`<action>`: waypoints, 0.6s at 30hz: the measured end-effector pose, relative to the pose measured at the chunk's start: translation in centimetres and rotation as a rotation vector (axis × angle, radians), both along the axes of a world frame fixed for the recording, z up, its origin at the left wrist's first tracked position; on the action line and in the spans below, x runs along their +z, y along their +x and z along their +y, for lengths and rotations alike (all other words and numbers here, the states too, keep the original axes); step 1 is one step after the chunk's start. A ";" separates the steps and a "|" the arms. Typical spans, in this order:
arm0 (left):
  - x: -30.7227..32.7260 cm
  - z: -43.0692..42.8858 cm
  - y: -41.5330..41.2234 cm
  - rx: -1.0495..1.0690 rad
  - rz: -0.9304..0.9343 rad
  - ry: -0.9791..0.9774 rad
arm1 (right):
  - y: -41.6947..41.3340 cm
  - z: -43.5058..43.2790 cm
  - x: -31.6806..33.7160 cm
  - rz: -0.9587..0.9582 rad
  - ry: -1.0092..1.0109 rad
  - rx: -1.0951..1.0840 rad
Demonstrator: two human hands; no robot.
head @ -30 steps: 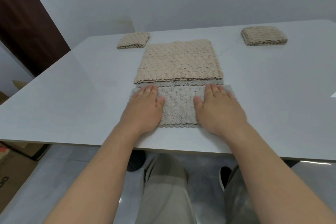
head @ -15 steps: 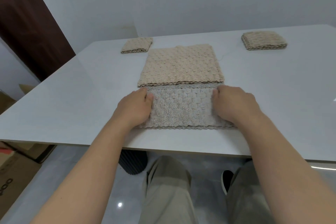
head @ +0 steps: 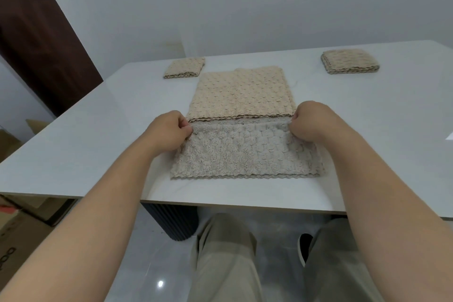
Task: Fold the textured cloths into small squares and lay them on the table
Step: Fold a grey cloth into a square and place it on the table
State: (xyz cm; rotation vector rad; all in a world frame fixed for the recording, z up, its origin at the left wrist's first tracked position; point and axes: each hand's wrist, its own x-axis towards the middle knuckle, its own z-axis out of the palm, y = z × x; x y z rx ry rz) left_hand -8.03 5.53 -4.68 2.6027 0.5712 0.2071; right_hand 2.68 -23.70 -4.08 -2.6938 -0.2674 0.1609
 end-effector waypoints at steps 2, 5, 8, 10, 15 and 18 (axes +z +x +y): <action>0.0 0.4 0.0 0.018 -0.066 -0.110 | -0.1 -0.3 0.6 0.030 0.076 0.017; 0.1 0.8 -0.1 0.072 -0.150 -0.424 | -0.1 -0.9 1.0 0.056 0.183 0.017; 0.2 0.9 -0.4 0.097 -0.129 -0.653 | 0.0 -1.4 1.4 0.065 0.181 -0.021; 0.2 0.9 -0.6 0.118 -0.106 -0.700 | -0.2 -1.6 1.6 0.066 0.176 -0.035; 0.8 0.5 -0.5 0.155 -0.169 -0.719 | -0.7 -1.9 2.5 0.109 0.336 -0.043; 1.8 -0.2 -0.2 0.184 -0.273 -0.657 | -0.7 -1.8 3.2 0.036 0.465 -0.020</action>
